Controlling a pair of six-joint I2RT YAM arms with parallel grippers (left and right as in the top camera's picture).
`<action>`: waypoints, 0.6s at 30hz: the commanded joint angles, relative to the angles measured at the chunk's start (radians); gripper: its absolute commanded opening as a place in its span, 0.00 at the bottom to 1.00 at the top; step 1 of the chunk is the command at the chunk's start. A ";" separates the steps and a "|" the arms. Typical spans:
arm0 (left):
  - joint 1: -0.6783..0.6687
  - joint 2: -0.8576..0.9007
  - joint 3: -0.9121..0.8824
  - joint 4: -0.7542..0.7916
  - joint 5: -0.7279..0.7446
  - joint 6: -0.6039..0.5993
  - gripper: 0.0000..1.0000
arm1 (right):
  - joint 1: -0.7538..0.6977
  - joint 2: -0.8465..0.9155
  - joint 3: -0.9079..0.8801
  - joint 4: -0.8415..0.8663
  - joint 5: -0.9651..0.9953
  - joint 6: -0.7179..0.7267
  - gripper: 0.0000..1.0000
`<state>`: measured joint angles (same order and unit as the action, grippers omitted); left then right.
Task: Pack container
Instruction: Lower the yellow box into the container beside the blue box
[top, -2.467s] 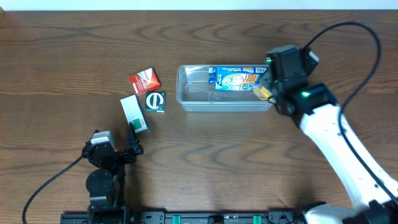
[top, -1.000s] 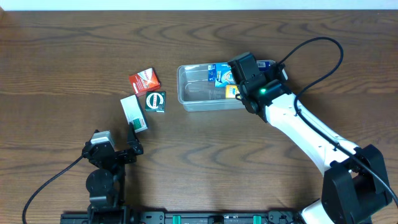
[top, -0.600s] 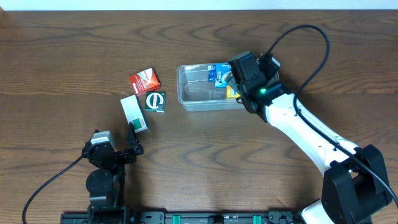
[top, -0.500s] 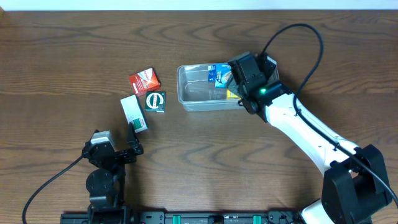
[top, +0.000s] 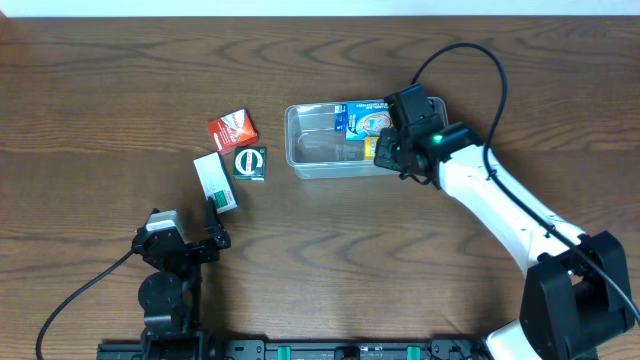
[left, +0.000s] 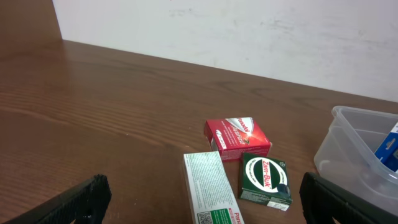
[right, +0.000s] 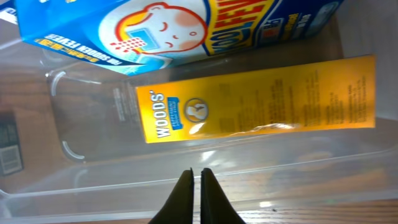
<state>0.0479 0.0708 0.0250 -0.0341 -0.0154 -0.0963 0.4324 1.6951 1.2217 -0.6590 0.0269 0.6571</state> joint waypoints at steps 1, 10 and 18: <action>0.003 -0.001 -0.021 -0.035 -0.030 0.014 0.98 | -0.035 0.006 0.007 -0.021 -0.043 -0.069 0.03; 0.003 -0.001 -0.021 -0.035 -0.030 0.014 0.98 | -0.067 0.007 0.007 -0.037 -0.039 -0.161 0.03; 0.003 -0.001 -0.021 -0.035 -0.030 0.014 0.98 | -0.067 0.023 0.007 -0.019 -0.018 -0.334 0.03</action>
<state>0.0479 0.0708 0.0250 -0.0341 -0.0154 -0.0959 0.3725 1.6951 1.2217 -0.6834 -0.0063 0.4259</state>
